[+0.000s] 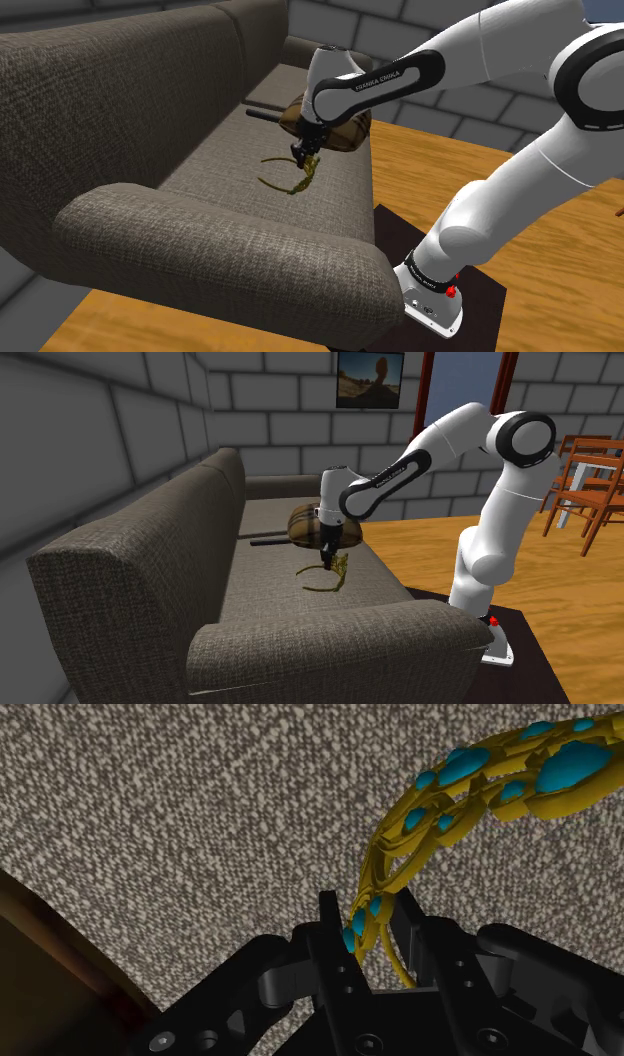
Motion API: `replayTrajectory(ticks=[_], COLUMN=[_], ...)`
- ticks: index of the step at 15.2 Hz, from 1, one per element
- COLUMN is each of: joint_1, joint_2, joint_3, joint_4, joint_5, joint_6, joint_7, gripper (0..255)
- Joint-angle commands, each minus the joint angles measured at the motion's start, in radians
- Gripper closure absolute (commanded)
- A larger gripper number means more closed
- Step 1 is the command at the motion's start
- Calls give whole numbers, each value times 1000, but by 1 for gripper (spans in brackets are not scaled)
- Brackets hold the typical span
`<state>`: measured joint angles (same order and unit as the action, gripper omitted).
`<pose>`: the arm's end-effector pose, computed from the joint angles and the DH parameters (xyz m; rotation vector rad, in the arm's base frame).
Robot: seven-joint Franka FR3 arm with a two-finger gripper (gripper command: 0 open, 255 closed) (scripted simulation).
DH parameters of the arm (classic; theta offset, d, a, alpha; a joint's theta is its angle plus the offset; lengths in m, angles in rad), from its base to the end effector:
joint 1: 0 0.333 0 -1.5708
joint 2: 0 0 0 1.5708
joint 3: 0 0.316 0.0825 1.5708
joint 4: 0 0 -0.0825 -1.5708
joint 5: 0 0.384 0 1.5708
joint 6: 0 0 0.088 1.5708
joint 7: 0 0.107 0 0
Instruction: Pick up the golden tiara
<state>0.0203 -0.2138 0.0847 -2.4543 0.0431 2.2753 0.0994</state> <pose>0.4549 0.0490 0.3814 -3.1222 0.0365 -0.0508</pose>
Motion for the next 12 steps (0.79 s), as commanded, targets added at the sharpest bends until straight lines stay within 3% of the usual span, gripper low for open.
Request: replayTrajectory(ticks=[1,12], joint_1=[-1,-1], joint_2=[-14,-76], joint_3=[-2,-5], joint_4=[12,97], joint_5=[0,1], joint_6=[-27,-173], joint_7=[-2,-2], gripper=[255,255])
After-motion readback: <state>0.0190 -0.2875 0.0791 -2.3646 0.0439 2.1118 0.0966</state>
